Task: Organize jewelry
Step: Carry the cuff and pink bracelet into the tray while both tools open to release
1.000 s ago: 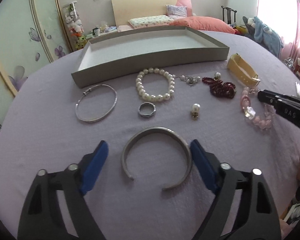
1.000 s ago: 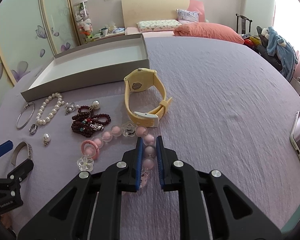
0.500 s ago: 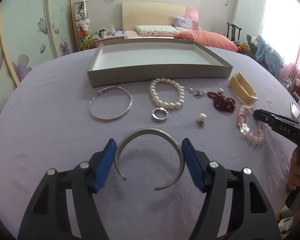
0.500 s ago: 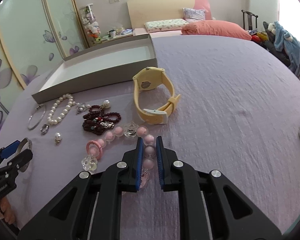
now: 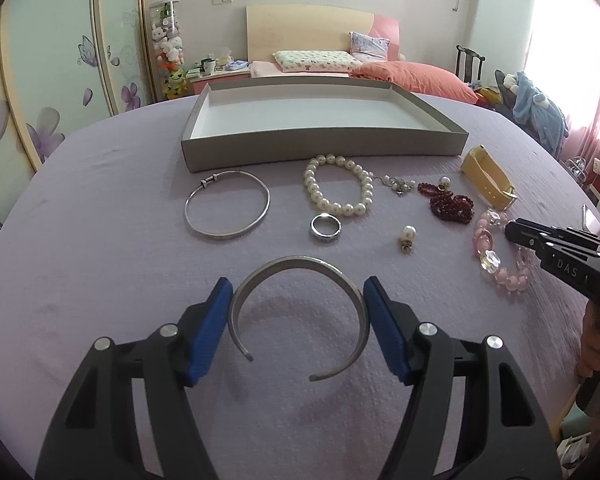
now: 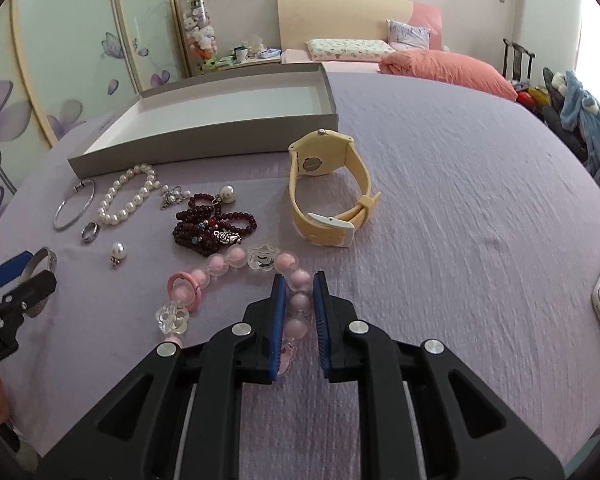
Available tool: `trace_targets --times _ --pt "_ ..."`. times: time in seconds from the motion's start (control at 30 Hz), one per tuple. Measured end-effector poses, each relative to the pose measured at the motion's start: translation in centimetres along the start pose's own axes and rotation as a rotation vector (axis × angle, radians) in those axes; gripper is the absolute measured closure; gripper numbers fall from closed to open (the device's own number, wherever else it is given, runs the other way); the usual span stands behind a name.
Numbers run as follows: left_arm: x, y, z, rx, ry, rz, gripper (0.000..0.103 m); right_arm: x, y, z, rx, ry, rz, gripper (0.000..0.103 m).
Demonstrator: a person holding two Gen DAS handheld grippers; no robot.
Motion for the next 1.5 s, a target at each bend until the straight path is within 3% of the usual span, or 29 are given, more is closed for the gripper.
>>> trace_targets --times 0.67,1.5 --pt "1.3 4.4 -0.2 -0.019 0.069 0.150 0.037 2.6 6.8 -2.6 0.152 0.005 0.269 0.089" --pt "2.8 4.5 -0.9 0.009 0.089 0.177 0.037 4.5 7.4 -3.5 0.174 0.000 0.331 0.089"
Point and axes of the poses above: each gripper's, at about its wrist camera, not at the fingertips, and y roughly against the way its jaws point, z to its right, x to its top, the point moved 2 cm from there along -y, roughly the way its jaws point
